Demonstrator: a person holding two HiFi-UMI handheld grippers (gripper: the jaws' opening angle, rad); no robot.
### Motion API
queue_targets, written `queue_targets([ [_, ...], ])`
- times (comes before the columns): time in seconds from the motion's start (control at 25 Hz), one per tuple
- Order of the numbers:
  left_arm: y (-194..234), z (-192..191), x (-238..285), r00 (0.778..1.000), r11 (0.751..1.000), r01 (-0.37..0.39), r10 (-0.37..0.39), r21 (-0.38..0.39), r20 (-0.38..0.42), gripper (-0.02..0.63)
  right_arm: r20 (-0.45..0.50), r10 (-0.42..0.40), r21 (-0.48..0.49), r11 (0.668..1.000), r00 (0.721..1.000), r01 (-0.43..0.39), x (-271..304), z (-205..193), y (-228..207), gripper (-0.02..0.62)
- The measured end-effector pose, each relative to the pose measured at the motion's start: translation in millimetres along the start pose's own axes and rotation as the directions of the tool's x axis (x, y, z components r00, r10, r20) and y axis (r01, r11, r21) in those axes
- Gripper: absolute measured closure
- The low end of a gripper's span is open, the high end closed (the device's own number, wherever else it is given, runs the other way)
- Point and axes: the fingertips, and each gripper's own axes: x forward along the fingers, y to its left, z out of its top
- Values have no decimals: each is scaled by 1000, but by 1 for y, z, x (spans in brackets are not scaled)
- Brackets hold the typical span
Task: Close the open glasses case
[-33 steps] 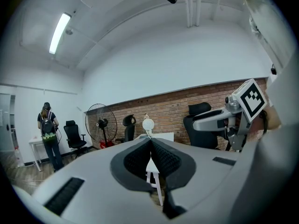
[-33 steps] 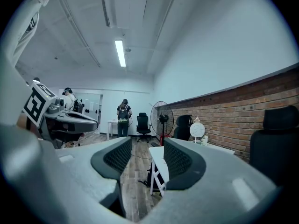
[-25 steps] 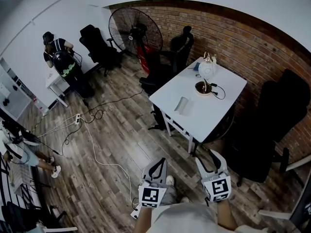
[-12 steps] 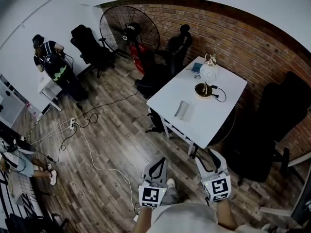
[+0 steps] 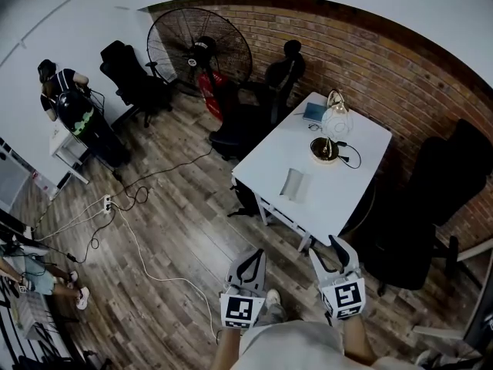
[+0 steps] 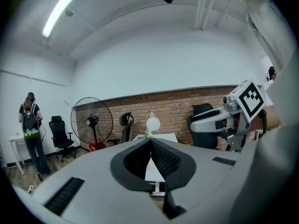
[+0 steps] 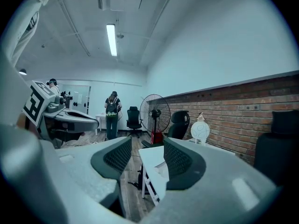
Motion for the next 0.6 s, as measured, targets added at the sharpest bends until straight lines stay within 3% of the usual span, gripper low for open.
queue_targets([
  [0.6, 63, 14, 29, 997, 998, 59, -59, 9, 58, 600, 1, -64, -28, 998, 998, 64, 58, 24, 14, 377],
])
